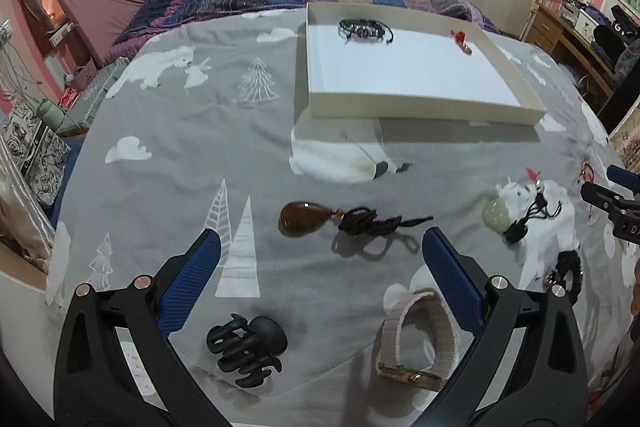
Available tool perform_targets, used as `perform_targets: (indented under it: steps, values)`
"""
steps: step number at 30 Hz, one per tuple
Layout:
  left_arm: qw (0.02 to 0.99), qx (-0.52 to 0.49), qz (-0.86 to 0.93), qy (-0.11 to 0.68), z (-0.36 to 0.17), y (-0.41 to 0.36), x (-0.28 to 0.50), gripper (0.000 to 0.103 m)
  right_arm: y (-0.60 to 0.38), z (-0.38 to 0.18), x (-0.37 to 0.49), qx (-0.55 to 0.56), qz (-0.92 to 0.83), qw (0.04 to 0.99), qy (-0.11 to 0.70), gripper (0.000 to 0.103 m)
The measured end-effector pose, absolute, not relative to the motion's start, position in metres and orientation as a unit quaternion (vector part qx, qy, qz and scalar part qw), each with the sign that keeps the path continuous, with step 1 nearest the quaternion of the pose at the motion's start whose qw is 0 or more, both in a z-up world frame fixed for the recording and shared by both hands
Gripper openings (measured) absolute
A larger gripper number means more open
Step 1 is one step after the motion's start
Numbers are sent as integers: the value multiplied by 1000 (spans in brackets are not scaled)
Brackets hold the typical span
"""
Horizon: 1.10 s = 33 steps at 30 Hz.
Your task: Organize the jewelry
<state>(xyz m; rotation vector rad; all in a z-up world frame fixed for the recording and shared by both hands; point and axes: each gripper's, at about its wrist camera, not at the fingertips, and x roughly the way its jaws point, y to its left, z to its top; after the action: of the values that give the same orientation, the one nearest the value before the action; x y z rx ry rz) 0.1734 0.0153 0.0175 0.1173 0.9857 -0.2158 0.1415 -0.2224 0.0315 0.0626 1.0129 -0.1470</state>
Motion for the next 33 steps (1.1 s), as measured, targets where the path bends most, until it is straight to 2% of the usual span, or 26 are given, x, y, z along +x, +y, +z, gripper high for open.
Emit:
perform_targets:
  steps: [17,22,27,33]
  values:
    - [870,98,-159,457,-3,-12,174,99,-216,7,153,36,-55,858,509,91]
    - [863,98,-172,466,-11,-17,182,90,-213,3,157,35,-49,857,512,90]
    - [854,100,-174,480,-20,-19,191,73,-212,0,161,38,-47,856,513,90]
    - [851,107,-172,484,-29,-24,197,70,-213,-5,165,41,-45,855,515,90]
